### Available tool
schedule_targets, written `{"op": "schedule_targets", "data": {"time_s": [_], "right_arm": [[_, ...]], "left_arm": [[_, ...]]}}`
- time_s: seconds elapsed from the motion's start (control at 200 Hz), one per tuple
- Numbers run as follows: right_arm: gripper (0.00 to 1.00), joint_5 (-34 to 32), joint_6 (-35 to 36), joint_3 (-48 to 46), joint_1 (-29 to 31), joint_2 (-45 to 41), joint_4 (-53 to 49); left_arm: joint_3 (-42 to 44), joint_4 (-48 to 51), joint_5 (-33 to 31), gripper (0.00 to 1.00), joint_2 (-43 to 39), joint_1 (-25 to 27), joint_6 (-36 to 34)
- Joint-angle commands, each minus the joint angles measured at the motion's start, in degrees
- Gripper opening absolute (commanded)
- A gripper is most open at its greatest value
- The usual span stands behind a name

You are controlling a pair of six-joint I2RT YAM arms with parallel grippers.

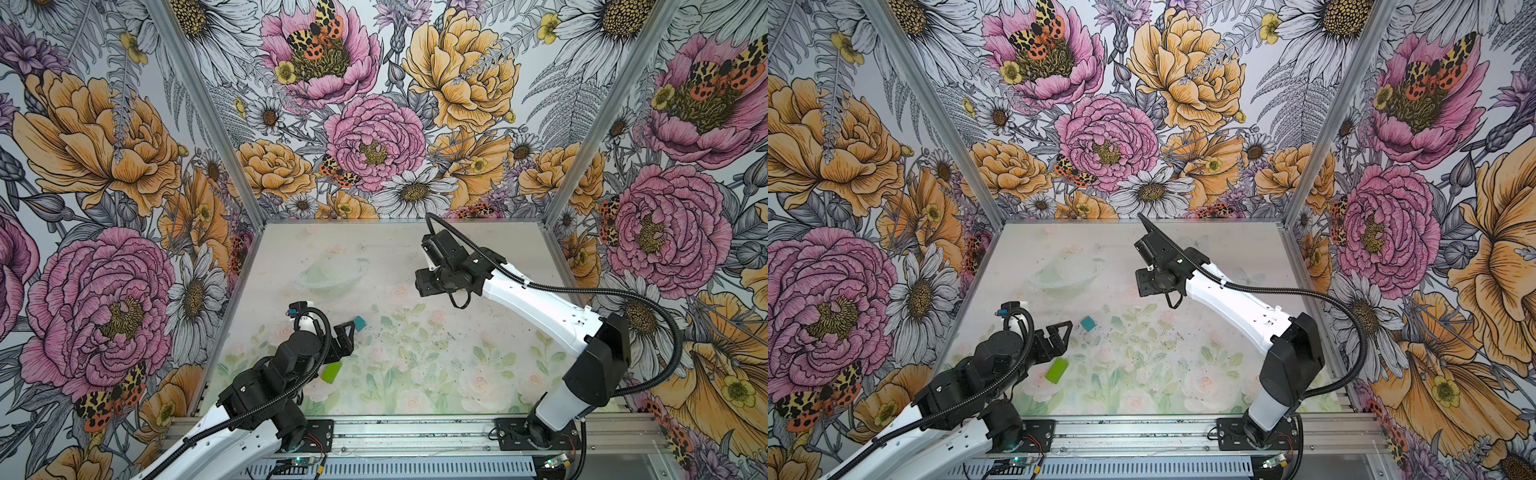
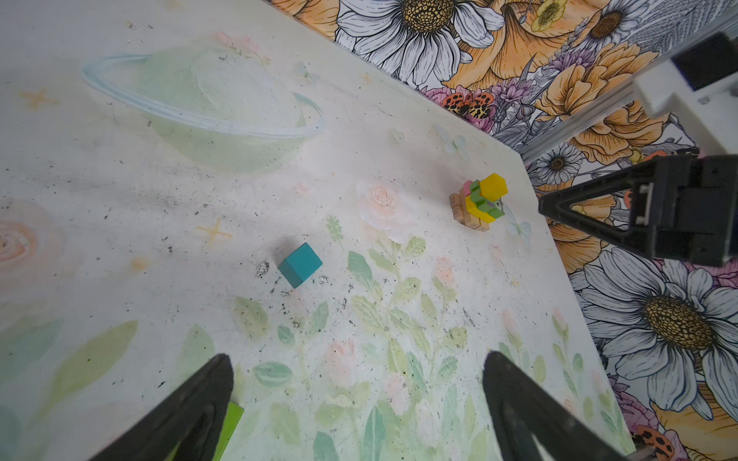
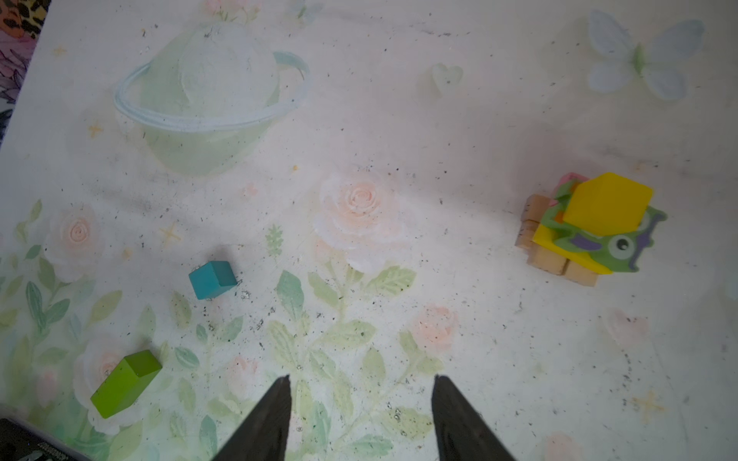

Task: Build the wood block tower
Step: 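Move the right gripper toward the teal cube while the left arm lowers, then lower the right gripper onto the teal cube and close on it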

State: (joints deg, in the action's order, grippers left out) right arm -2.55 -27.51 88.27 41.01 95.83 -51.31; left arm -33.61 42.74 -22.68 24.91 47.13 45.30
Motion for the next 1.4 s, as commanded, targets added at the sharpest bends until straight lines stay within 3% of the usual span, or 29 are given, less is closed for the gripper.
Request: {"op": "schedule_targets", "data": {"time_s": [0.0,0.44,1.396], "right_arm": [[0.57,4.8,-0.4,-0.7,1.3,3.8,5.3],[0.63,12.7,-0.5,3.7,8.5,19.0,13.6],[0.60,15.5,0.2,14.3,11.8,30.8,14.0]], "left_arm": [[0.0,2.9,-2.1,0.99,-0.7,0.5,1.4],[-1.8,5.6,-0.6,0.99,-0.2,-1.8,2.5],[-0.8,7.7,-0.4,0.99,-5.0,-2.6,3.4]]}}
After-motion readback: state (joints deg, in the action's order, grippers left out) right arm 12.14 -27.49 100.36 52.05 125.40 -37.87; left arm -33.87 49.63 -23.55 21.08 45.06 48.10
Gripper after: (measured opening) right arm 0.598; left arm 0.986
